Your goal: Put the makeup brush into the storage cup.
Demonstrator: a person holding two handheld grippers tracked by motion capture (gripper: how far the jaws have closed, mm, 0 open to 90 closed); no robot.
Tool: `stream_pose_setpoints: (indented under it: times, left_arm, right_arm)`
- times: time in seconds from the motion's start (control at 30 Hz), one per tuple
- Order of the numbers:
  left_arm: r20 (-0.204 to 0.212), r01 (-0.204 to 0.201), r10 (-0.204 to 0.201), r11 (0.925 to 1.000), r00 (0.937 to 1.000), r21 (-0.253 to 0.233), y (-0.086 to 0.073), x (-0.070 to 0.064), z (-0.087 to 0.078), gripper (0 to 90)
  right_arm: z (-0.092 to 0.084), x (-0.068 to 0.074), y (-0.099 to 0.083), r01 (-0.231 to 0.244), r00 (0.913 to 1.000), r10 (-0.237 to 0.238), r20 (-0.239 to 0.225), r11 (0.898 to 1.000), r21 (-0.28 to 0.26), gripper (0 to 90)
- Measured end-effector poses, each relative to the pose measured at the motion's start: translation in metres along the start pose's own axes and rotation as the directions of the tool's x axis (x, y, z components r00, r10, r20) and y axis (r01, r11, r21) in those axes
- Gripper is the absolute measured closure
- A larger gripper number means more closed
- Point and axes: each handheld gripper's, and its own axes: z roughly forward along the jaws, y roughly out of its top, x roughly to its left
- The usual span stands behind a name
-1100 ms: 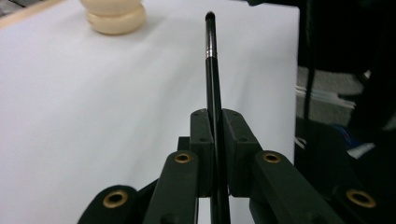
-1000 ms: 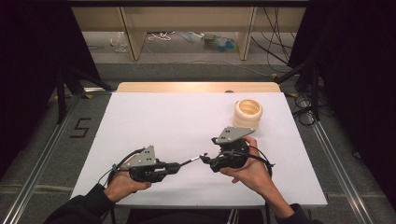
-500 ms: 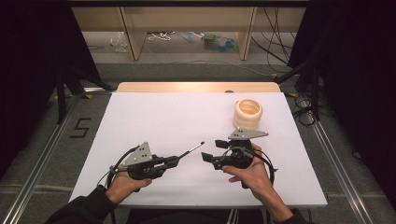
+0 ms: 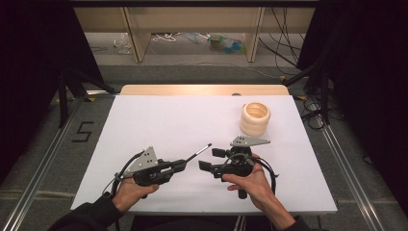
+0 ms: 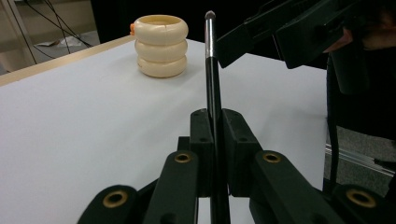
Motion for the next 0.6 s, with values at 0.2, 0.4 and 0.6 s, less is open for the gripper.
stream_pose_setpoints:
  times: [0.2, 0.4, 0.6]
  left_arm:
    - [0.004, 0.002, -0.002, 1.0000, 1.0000, -0.008, 0.001, -0.002, 0.001, 83.4]
    - [0.007, -0.001, 0.001, 0.9999, 1.0000, -0.011, 0.001, -0.004, 0.001, 83.4]
    - [0.004, 0.000, 0.000, 0.9998, 1.0000, -0.022, 0.001, -0.006, 0.002, 83.4]
  right_arm:
    - [0.005, 0.001, -0.003, -0.014, 0.9997, 0.014, -0.020, 1.000, -0.012, 22.9]
    - [0.009, 0.001, -0.004, -0.038, 0.9988, 0.037, -0.033, 0.999, -0.023, 24.5]
    - [0.012, 0.002, -0.004, -0.075, 0.9959, 0.072, -0.054, 0.996, -0.044, 27.2]
